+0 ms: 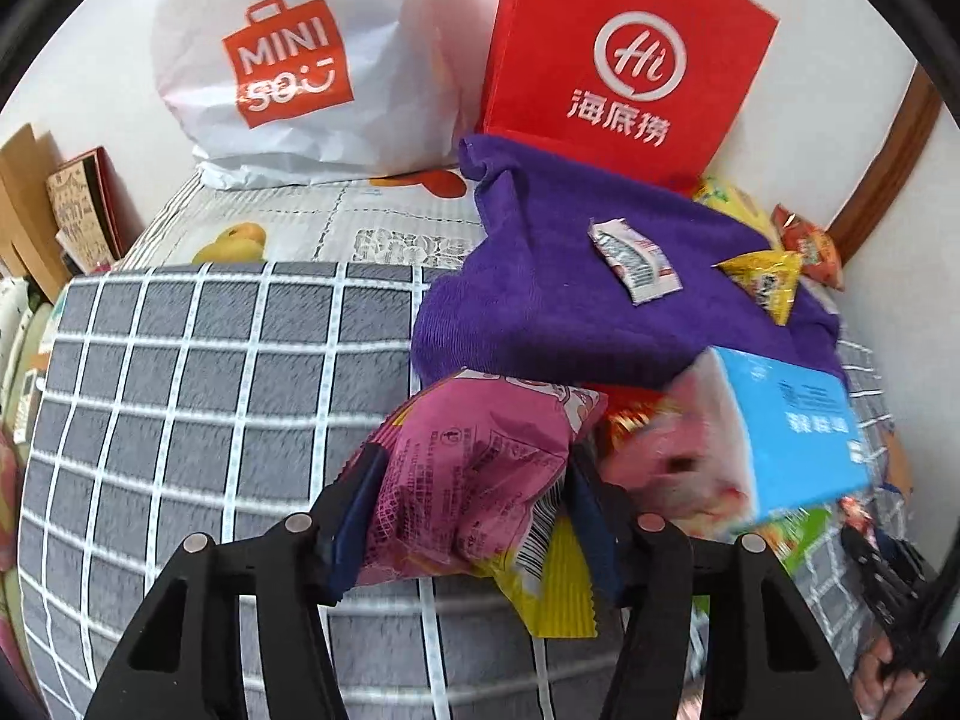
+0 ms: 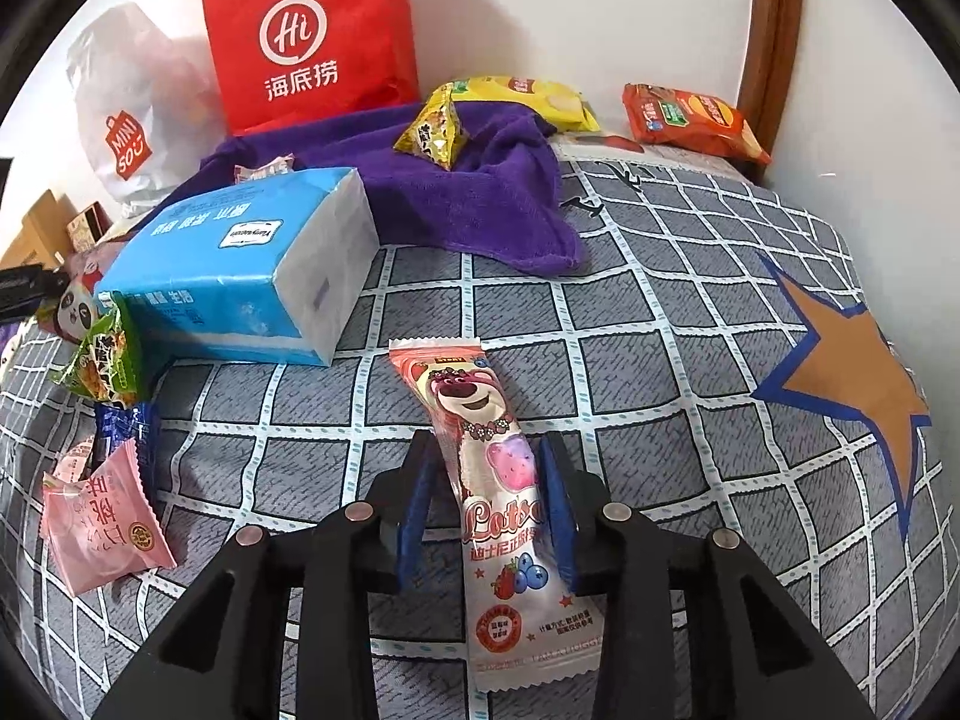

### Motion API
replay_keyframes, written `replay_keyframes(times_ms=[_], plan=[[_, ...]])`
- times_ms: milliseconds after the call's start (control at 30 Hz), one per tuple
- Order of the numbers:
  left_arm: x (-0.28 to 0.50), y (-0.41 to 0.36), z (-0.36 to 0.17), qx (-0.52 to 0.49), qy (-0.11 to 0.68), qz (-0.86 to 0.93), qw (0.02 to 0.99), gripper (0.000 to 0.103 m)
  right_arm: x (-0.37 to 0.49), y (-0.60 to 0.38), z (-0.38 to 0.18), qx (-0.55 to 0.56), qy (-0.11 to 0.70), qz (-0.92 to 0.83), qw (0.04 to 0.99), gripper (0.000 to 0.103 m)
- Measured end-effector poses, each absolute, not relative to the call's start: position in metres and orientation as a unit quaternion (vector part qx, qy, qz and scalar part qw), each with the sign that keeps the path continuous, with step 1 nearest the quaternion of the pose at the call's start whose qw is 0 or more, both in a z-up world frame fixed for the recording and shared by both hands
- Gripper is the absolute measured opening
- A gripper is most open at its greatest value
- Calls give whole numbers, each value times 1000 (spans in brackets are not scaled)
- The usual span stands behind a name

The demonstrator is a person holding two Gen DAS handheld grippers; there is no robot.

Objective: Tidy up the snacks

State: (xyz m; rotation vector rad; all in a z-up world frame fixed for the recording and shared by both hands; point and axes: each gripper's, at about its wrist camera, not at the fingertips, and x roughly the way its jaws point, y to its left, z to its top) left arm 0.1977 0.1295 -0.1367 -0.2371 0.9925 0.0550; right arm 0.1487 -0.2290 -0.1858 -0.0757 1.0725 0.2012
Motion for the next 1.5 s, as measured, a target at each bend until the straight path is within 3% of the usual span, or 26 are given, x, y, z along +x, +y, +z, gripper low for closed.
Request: replay_keyframes(times_ms=[433,933,1000,1067,1500], plan=[[111,126,-129,-137,471,-11,871,57,149,-228,-186,-42,509,94,854,36],[102,102,-151,-124,434,-27,892,59,148,-225,-186,-52,508,96,854,38],[102,102,-149,-126,433,-26,892,58,148,-225,-186,-49,508,99,854,36],[101,104,-146,-129,432,-27,892,57,147,-227,-185,-45,507,97,855,24],[82,115,-97,-141,413,-19,899,56,121,-215,-134,-42,491,78,867,20]])
